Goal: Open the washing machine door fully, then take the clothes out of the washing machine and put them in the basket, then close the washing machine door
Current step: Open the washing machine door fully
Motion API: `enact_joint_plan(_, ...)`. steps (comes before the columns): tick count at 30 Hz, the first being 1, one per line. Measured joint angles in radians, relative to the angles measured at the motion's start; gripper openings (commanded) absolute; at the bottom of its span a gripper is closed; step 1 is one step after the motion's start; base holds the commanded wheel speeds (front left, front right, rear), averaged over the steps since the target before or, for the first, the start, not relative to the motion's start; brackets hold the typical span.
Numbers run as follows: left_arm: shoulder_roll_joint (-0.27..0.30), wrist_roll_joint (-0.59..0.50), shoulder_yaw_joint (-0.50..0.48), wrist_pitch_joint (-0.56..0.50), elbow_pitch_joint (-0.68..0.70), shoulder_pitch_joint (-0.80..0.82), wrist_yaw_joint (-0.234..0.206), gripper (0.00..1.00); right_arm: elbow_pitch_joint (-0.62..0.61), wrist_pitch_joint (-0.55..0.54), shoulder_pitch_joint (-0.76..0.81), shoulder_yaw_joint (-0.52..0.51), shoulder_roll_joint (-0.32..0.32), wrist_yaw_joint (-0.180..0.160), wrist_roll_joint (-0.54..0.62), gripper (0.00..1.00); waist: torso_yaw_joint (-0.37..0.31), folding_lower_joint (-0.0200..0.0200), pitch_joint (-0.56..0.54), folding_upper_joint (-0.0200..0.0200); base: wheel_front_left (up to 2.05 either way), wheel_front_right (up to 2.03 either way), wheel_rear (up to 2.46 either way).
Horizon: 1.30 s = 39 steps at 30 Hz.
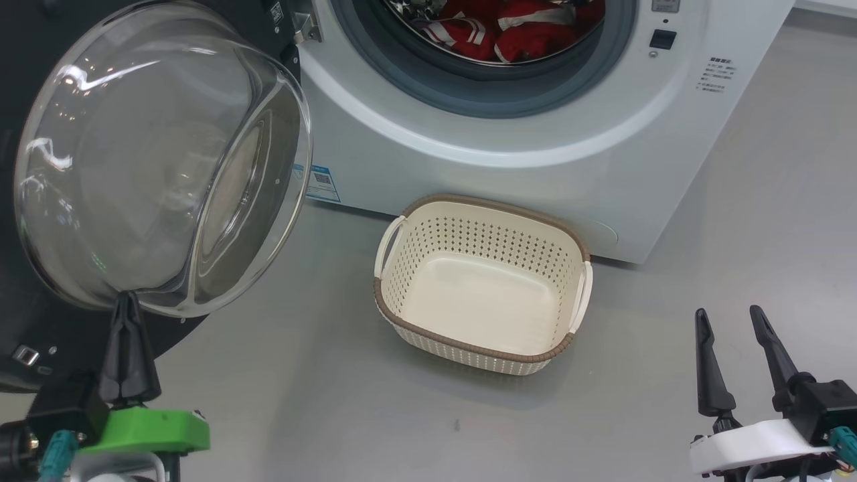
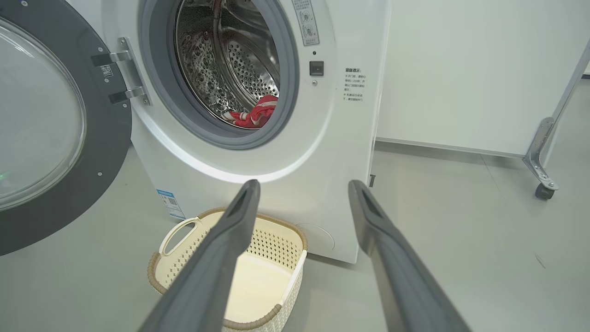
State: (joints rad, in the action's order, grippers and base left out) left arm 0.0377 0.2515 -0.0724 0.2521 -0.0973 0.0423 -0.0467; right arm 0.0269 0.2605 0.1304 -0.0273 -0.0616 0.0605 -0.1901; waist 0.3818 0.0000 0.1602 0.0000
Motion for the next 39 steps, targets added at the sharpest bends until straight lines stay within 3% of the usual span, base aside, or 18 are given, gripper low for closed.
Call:
enact_joint_plan(5,0.000,-0.001,0.072,0.000,0.026,-0.055,0.026,0.00,0.008,0.000,0.000,0.018,0.003,0.000,0.002,1.00,-0.029,0.0000,-0.011,0.0000,0.00,0.00,0.00)
enact_joint_plan(7,-0.001,-0.001,0.107,0.000,0.035,-0.071,0.037,0.05,0.012,0.000,0.000,0.023,0.003,0.003,0.002,1.00,-0.044,0.0000,-0.016,0.0000,0.00,0.00,0.00)
enact_joint_plan(8,-0.001,0.000,0.120,0.000,0.037,-0.076,0.042,0.27,0.013,0.000,0.000,0.028,0.003,0.007,0.002,1.00,-0.051,0.0000,-0.018,0.0000,0.00,0.00,0.00)
enact_joint_plan(9,0.000,0.002,0.132,0.000,0.040,-0.079,0.044,0.40,0.015,0.000,0.000,0.032,0.003,0.009,0.004,1.00,-0.060,0.0000,-0.020,0.0000,0.00,0.00,0.00)
enact_joint_plan(10,0.000,0.002,0.142,0.000,0.042,-0.083,0.044,0.76,0.016,0.000,0.000,0.035,0.004,0.009,0.007,1.00,-0.068,0.0000,-0.022,0.0000,0.00,0.00,0.00)
enact_joint_plan(11,0.000,0.002,0.151,0.000,0.043,-0.088,0.044,1.00,0.017,0.000,0.000,0.036,0.005,0.009,0.007,1.00,-0.076,0.0000,-0.023,0.0000,0.00,0.00,0.00)
enact_joint_plan(21,0.001,0.002,0.203,-0.004,0.044,-0.116,0.042,1.00,0.018,0.000,0.000,0.058,0.009,0.009,0.010,1.00,-0.167,0.0000,-0.040,0.0000,0.00,0.00,0.00)
enact_joint_plan(32,0.003,-0.007,0.202,-0.026,0.039,-0.130,-0.002,1.00,0.017,0.000,0.001,0.078,0.016,0.010,0.014,1.00,-0.274,0.0000,-0.058,0.0000,0.00,0.00,0.00)
enact_joint_plan(39,0.004,-0.008,0.231,-0.045,0.036,-0.130,-0.010,1.00,0.010,0.000,0.007,0.065,0.017,0.009,0.009,1.00,-0.304,0.0000,-0.066,0.0000,0.00,0.00,0.00)
